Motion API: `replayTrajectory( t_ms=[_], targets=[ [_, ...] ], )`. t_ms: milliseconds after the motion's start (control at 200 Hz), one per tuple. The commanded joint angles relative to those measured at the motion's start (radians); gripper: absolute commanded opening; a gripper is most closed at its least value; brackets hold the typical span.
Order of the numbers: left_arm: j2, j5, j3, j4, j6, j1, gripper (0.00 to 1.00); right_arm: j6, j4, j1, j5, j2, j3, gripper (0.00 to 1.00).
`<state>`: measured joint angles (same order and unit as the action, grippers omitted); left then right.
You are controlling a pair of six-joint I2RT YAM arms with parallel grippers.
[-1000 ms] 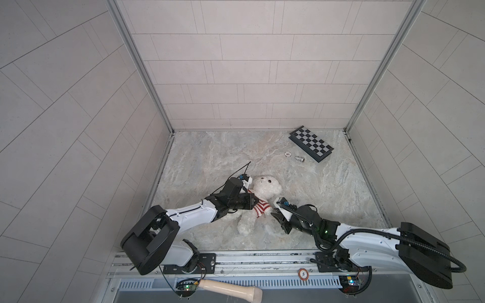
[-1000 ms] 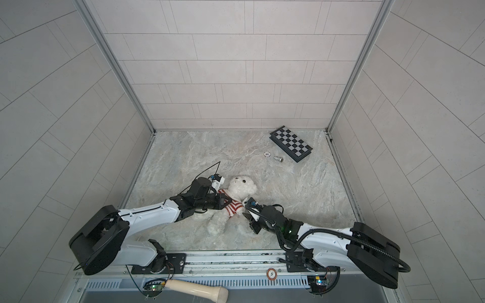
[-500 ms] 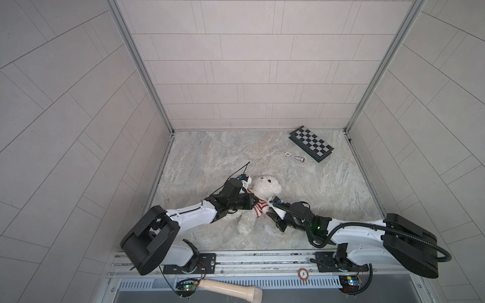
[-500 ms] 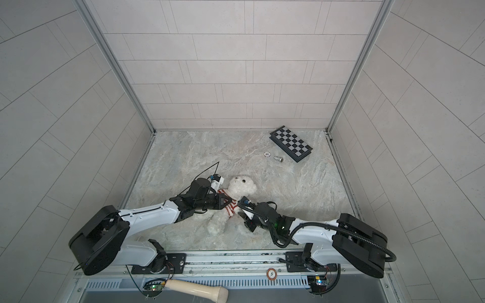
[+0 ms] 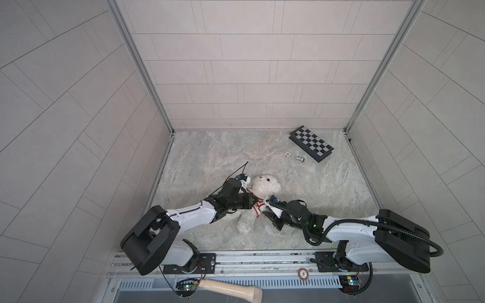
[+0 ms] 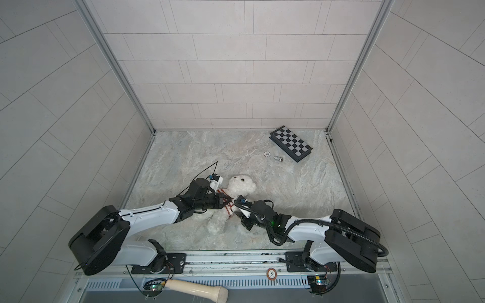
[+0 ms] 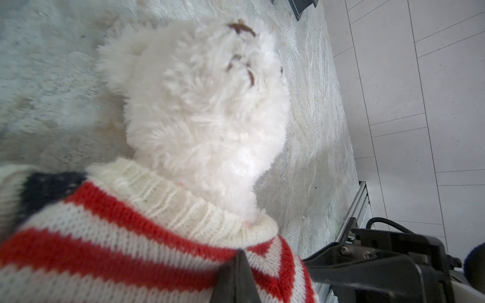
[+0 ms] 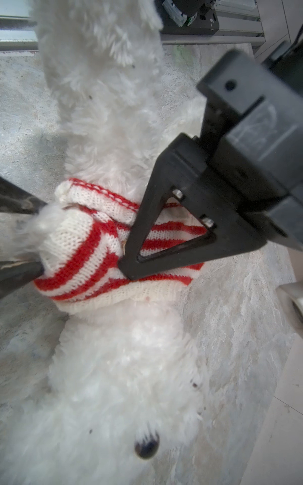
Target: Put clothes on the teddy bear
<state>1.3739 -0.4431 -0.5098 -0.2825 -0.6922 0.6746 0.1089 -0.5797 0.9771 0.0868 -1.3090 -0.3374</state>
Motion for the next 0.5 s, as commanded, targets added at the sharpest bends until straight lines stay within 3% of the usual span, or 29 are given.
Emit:
replayTrajectory(
  t_ms=[0, 140, 395, 496],
  targets=[
    [0.002, 0.023, 0.028, 0.023, -0.003, -0.003, 0.03, -0.004, -0.045, 0.005, -0.035, -0.004, -0.022, 0.35],
    [-0.002, 0.023, 0.032, 0.022, -0.004, -0.004, 0.02, 0.006, -0.059, 0.005, -0.078, -0.014, -0.025, 0.35],
    [-0.015, 0.032, 0.029, 0.041, 0.006, -0.006, 0.02, 0.008, -0.03, 0.004, -0.091, 0.017, -0.015, 0.05],
    [-0.015, 0.032, 0.033, 0.044, 0.01, -0.017, 0.02, 0.004, -0.012, 0.004, -0.102, 0.05, 0.009, 0.0]
  ],
)
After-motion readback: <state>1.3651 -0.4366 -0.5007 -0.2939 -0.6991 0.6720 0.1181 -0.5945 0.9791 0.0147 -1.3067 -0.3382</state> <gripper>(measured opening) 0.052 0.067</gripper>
